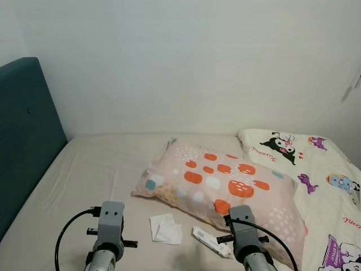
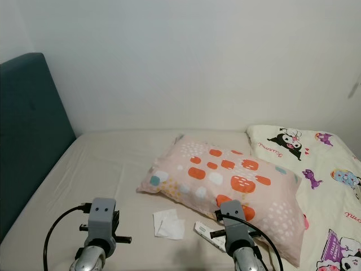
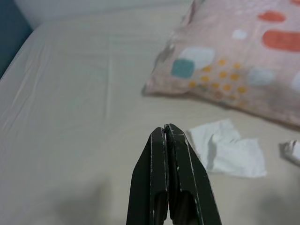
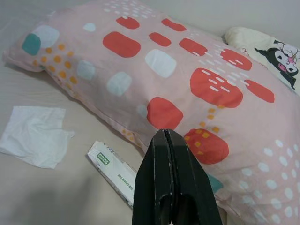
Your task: Clean up the room
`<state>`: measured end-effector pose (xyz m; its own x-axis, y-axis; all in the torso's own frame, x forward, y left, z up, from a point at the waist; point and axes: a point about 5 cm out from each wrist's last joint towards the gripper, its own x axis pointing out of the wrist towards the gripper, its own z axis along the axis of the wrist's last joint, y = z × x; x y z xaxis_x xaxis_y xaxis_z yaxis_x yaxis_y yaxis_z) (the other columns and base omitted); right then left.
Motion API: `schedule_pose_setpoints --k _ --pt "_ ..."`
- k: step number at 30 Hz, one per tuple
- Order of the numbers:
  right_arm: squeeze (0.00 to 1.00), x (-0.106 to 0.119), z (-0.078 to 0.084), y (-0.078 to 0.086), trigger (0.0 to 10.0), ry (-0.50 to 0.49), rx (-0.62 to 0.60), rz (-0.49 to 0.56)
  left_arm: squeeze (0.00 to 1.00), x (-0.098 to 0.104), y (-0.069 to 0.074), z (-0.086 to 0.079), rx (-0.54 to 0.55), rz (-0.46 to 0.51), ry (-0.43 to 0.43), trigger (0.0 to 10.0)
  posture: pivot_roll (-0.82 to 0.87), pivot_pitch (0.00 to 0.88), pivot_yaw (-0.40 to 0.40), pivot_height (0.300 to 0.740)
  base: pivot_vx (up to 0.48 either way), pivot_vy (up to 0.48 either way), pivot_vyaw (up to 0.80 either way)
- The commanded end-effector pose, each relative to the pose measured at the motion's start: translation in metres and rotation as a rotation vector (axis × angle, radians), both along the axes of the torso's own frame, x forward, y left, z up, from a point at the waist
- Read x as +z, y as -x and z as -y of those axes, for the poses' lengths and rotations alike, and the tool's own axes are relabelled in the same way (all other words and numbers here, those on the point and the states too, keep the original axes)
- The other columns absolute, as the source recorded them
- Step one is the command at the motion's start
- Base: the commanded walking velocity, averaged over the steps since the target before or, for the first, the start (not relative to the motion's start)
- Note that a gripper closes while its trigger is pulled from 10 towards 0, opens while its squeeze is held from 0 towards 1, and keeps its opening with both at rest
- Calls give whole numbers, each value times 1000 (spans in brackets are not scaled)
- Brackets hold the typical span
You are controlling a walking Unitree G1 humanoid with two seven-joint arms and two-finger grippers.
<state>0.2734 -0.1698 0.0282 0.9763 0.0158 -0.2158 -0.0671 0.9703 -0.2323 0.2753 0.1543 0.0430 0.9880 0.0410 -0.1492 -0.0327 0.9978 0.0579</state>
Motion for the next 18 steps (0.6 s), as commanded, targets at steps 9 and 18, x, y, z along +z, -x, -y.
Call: schedule_pose_setpoints --k 9,18 --pt "0 0 4 3 10000 -32 -28 9 0 3 -7 4 -9 12 -5 10000 -4 54 -41 740 0 0 0" --pt "0 0 7 5 10000 -45 -51 8 0 2 -3 5 -11 4 -3 10000 -4 67 -42 710 0 0 0"
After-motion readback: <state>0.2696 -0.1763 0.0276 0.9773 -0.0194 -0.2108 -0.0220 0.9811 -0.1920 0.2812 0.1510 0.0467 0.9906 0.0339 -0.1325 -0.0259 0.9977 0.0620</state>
